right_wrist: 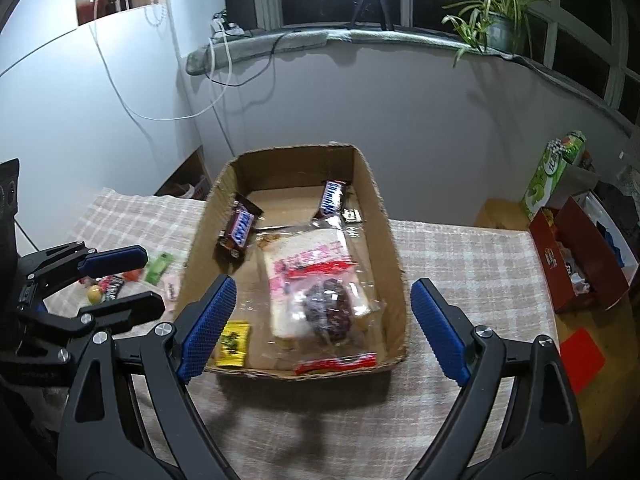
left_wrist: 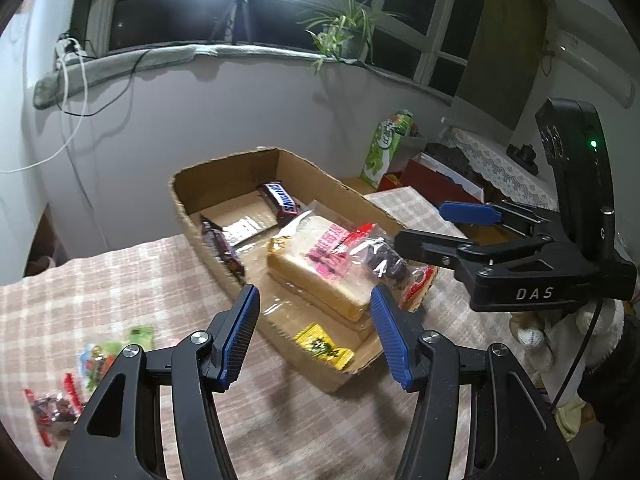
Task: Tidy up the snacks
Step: 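Open the left tool to drop the yellow candy into the box, then grasp the red-striped dried fruit bag with the left tool while the right tool grasps the green candy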
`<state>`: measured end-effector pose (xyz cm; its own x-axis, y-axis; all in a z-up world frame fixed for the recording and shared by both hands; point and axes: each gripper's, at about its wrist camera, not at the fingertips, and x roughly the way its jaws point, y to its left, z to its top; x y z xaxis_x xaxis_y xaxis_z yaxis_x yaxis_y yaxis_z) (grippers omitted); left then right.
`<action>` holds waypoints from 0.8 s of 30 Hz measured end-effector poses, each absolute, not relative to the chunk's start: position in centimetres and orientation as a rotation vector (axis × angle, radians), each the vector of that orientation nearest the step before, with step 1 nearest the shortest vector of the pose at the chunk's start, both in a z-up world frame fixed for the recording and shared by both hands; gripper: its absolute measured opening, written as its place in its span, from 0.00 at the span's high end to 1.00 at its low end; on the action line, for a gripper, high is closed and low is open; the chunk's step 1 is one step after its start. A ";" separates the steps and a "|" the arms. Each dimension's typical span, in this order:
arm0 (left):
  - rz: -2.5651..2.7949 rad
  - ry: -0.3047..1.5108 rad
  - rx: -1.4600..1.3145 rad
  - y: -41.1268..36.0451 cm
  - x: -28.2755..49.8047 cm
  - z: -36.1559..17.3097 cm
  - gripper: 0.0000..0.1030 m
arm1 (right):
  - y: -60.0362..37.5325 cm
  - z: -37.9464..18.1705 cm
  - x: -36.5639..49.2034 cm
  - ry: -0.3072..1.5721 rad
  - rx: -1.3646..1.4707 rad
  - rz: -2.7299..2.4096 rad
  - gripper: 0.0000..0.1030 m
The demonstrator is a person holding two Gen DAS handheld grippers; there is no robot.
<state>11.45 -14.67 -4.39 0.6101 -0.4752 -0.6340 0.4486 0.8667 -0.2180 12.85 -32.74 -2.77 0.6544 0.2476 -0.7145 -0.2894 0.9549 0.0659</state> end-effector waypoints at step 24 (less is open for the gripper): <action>-0.231 0.720 -0.228 2.7 7.6 -4.8 0.45 | -16.2 -5.0 7.4 0.847 -0.242 0.644 0.11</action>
<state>7.60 2.70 -4.77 0.7288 -0.2857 -0.6223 0.1297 0.9499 -0.2842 7.38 -16.16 -5.04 0.4877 0.4307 -0.7594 -0.6162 0.7860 0.0500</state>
